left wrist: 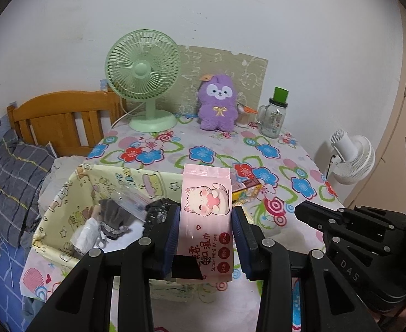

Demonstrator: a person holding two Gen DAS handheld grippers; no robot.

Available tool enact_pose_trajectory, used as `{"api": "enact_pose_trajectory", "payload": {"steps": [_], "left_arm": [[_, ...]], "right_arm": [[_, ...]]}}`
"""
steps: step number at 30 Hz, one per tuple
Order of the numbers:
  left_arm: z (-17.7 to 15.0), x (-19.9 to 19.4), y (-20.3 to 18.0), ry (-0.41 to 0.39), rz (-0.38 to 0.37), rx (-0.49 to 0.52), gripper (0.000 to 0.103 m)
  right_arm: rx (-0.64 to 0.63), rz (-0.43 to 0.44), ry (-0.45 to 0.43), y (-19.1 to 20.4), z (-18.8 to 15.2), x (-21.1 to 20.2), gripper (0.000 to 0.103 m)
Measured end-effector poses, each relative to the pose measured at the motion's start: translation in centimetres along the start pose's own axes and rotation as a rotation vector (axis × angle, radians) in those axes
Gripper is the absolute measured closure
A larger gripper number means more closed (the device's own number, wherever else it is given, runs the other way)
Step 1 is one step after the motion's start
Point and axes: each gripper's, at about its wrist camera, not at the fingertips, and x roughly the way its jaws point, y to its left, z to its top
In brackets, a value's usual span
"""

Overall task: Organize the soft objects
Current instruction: 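Carry the pink wet-wipe pack over the yellow box with the left tool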

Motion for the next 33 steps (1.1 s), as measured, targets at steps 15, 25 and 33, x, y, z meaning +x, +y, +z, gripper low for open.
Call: {"api": "enact_pose_trajectory", "payload": {"steps": [15,25,33], "left_arm": [[0.7,0.3,4.7,-0.009,0.060,-0.072,0.065],[0.9,1.2,6.9,0.006,0.092,-0.101,0.065],[0.7,1.6,7.2,0.021,0.092,-0.107,0.063]], "right_arm": [[-0.059,0.043,-0.001,3.6,2.1,1.6,0.100],[-0.086,0.060,0.013,5.1,2.7,2.6,0.100],[-0.085,0.071,0.013,5.2,2.9,2.7,0.100]]}}
